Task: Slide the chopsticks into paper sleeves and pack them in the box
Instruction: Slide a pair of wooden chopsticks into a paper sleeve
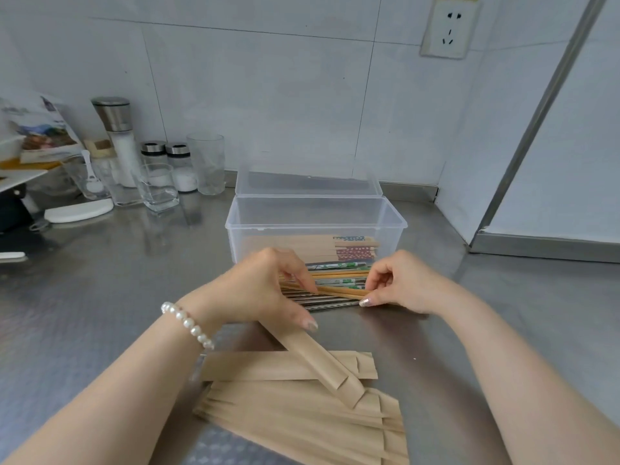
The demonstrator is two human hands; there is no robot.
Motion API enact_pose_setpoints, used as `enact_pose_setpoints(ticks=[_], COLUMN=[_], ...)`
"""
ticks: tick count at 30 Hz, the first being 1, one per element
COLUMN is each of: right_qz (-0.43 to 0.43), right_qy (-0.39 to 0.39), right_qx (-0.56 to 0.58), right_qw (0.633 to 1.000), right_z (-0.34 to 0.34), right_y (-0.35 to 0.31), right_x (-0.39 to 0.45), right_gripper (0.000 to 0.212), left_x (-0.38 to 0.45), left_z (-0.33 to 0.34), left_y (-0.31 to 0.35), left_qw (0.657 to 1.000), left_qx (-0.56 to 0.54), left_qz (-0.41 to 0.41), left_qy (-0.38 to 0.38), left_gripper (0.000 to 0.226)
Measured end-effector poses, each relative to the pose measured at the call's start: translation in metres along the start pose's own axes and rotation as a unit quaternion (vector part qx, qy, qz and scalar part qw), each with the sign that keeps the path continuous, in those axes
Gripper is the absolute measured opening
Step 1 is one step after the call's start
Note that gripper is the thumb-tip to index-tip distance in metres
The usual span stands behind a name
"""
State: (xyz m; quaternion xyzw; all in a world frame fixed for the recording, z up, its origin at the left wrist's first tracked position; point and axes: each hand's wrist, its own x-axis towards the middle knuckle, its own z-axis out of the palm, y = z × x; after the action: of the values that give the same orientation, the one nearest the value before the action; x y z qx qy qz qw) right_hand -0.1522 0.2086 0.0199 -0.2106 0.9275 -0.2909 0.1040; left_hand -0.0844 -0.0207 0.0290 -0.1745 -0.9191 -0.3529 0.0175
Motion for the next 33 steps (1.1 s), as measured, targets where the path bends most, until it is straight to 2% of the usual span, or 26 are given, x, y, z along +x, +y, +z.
enact_pose_setpoints(ticks=[2,7,13,18,22,25,28,32,33], right_qz=[-0.001,-0.010,-0.019,-0.033,-0.063,-0.058,-0.044,-0.025,-0.019], right_qy=[0.018,0.049,0.078,0.130,0.135,0.071,-0.015,-0.063,-0.064], right_qx=[0.013,0.024,0.024,0.082,0.139,0.251,0.287,0.287,0.294], right_qw=[1.000,0.998,0.997,0.988,0.979,0.964,0.957,0.955,0.953], right_z=[0.000,-0.003,-0.001,-0.006,-0.011,-0.013,-0.010,-0.005,-0.005], right_y=[0.002,0.004,0.005,0.005,-0.005,-0.020,-0.030,-0.031,-0.028], right_x=[0.001,0.002,0.005,0.005,-0.002,-0.011,-0.018,-0.016,-0.014], right_gripper=[0.019,0.022,0.023,0.024,0.020,0.013,0.034,0.008,0.013], left_x=[-0.001,-0.003,-0.002,-0.001,-0.001,0.000,0.001,0.002,0.002], left_z=[0.005,0.007,0.010,0.002,-0.008,-0.006,0.000,0.003,0.003], left_y=[0.005,0.010,0.003,-0.003,-0.005,-0.005,-0.001,0.001,0.001], left_qw=[0.997,0.980,0.979,0.989,0.995,0.994,0.991,0.989,0.989], left_qx=[0.036,0.133,0.102,0.005,-0.070,-0.103,-0.132,-0.150,-0.149], left_qz=[0.036,0.030,0.043,0.019,-0.008,-0.016,-0.015,-0.013,-0.011], left_qy=[-0.061,-0.144,-0.172,-0.145,-0.066,-0.018,-0.002,0.009,0.017], left_gripper=[0.048,0.046,0.033,0.013,0.011,0.012,0.008,0.007,0.007])
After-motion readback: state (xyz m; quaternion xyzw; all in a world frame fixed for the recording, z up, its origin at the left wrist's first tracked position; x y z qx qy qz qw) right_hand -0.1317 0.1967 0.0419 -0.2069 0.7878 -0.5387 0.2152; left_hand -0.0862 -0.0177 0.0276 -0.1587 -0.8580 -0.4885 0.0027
